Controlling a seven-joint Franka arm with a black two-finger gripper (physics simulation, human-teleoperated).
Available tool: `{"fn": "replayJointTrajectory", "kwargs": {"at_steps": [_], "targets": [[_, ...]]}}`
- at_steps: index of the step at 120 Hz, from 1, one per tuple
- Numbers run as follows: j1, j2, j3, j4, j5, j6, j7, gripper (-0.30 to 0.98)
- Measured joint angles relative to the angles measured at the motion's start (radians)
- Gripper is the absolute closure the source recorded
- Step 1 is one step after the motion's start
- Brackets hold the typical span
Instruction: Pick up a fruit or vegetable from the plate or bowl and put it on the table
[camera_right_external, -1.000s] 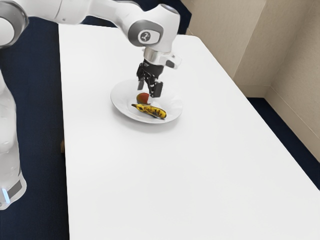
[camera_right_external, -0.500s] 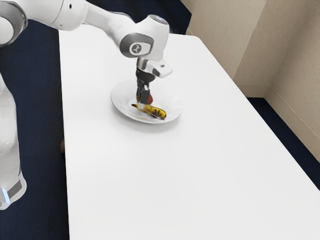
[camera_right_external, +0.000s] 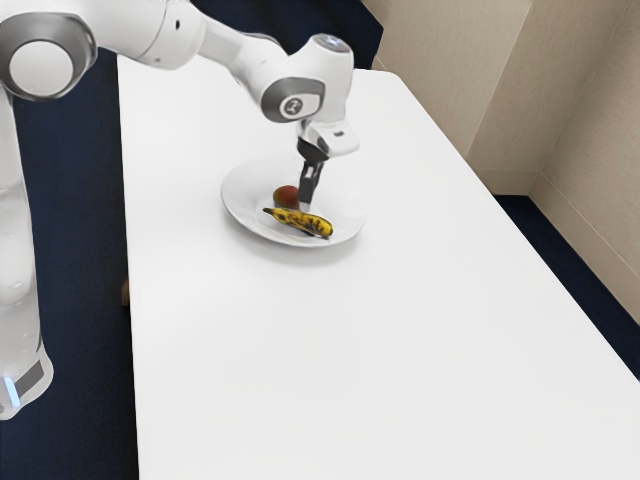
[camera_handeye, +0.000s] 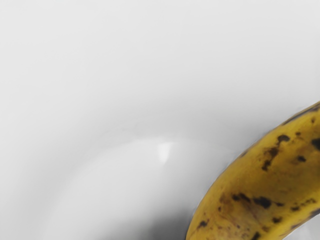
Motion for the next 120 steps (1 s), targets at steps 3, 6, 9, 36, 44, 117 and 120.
{"fn": "replayJointTrajectory", "kwargs": {"at_steps": [3, 6, 9, 36, 44, 117, 120], "targets": [[-0.003, 0.004, -0.001, 0.0, 0.0, 0.006, 0.01, 0.09], [-0.006, 0.006, -0.002, 0.0, 0.0, 0.012, 0.02, 0.09], [-0.01, 0.009, -0.003, 0.0, -0.001, 0.017, 0.029, 0.09], [-0.015, 0.004, -0.003, -0.038, -0.037, 0.057, 0.094, 0.1], [-0.015, 0.0, -0.004, -0.042, -0.046, 0.066, 0.109, 0.1], [-0.036, -0.014, -0.001, -0.1, -0.143, 0.105, 0.173, 0.49], [-0.038, -0.019, -0.001, -0.099, -0.144, 0.106, 0.175, 0.49]]}}
